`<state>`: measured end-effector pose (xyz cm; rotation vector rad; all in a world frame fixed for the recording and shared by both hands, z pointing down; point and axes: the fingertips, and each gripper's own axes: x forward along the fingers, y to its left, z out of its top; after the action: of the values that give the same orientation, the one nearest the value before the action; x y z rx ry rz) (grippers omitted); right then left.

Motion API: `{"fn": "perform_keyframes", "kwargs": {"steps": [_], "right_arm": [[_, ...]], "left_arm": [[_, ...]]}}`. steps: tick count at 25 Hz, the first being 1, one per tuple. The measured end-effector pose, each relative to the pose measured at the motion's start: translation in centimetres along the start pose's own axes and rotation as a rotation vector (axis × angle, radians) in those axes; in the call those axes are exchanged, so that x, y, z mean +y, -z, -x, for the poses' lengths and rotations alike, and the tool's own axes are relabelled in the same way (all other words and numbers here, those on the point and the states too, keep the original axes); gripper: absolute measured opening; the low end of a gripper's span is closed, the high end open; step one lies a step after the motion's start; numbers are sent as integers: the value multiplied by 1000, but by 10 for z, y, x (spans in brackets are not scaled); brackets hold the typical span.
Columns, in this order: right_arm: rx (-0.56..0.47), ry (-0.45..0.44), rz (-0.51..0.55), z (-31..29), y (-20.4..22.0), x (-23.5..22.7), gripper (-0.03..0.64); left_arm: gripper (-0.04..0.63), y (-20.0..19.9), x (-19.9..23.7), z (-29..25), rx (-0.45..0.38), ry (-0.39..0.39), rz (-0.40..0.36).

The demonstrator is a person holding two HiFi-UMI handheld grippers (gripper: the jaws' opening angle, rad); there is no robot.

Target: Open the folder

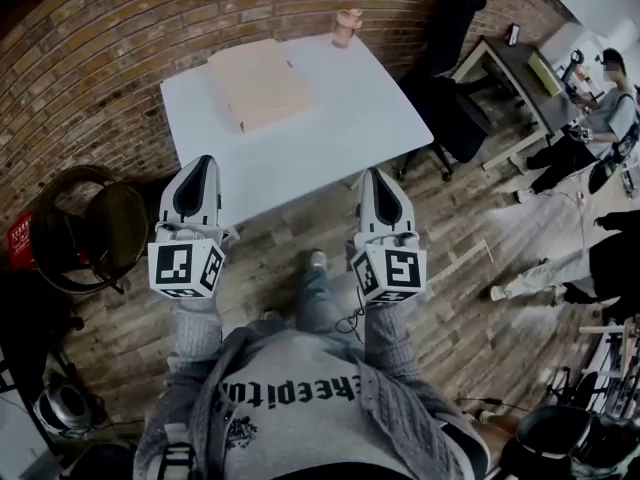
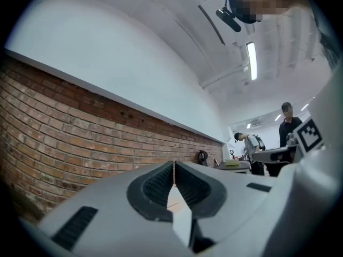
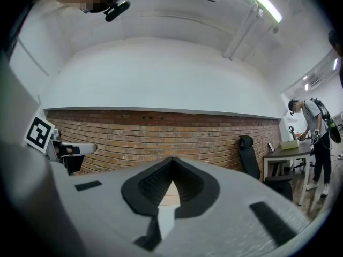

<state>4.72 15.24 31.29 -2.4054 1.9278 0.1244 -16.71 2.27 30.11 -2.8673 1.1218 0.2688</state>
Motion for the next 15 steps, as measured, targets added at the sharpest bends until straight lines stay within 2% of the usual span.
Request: {"fn": "perform_keyframes", "kwargs": {"steps": [15], "right_arm": [[-31,-144,-16,-150,-6,-52,5]], "left_arm": [[12,2,25,-119,-16,-120,-43]]}}
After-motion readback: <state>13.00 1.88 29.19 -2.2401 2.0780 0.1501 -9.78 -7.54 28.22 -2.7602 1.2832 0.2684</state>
